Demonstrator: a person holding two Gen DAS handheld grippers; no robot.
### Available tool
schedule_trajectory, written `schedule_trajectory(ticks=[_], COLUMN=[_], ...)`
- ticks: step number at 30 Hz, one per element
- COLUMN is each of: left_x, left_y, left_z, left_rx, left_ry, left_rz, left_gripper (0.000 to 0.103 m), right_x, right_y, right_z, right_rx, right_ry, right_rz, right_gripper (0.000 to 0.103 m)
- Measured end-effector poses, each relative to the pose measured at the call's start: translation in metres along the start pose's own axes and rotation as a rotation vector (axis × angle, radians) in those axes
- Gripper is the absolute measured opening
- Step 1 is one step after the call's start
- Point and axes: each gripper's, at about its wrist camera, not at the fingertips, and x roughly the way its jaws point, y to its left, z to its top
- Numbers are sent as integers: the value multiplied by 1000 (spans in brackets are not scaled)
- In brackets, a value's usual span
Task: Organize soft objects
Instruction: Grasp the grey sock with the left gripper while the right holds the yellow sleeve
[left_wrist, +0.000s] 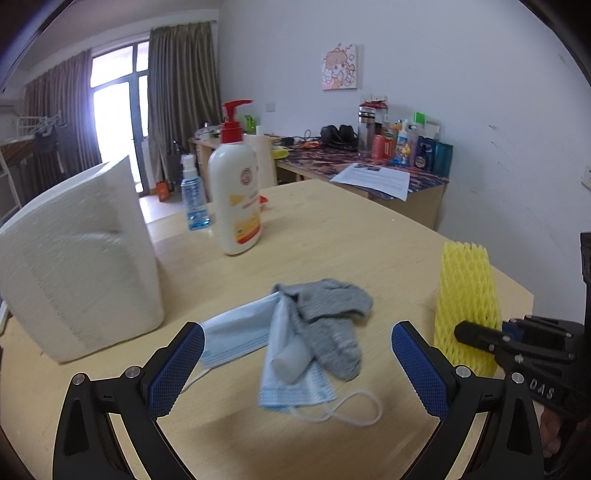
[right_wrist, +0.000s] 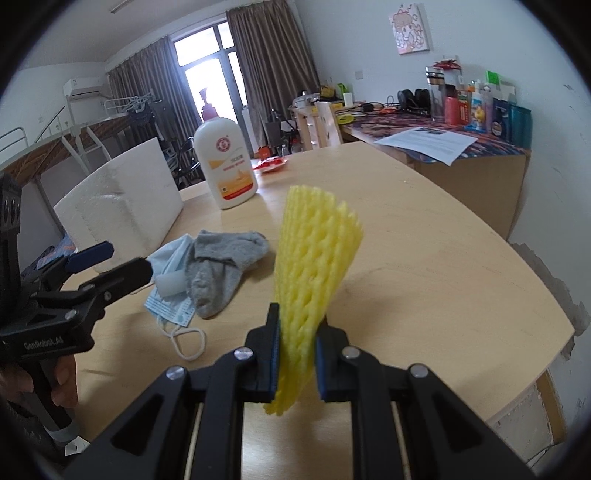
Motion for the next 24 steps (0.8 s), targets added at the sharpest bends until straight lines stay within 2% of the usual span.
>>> schedule_trajectory(ticks=[4,7,10,19,24], left_x=[14,25,37,71,79], left_y=[-14,-23,-28,-35,-33], left_z=[8,15,19,19,16], left_rx=[28,51,55,55,61], left_ry=[19,27,46,139,163], left_rz=[-28,-56,-57,-90,-47], left_gripper=[98,92,88,59,53], right_x=[-3,-5,-5,-7,-6], right_y=[-8,-15,-21,-32,-34], right_z=[-3,-4,-5,-7,-9], right_rx=[16,31,46,66,68], right_ry=[-3,-5,-6,-5,0], right_rz=[1,-2,2,-4,-2], right_gripper=[19,19,19,19,19])
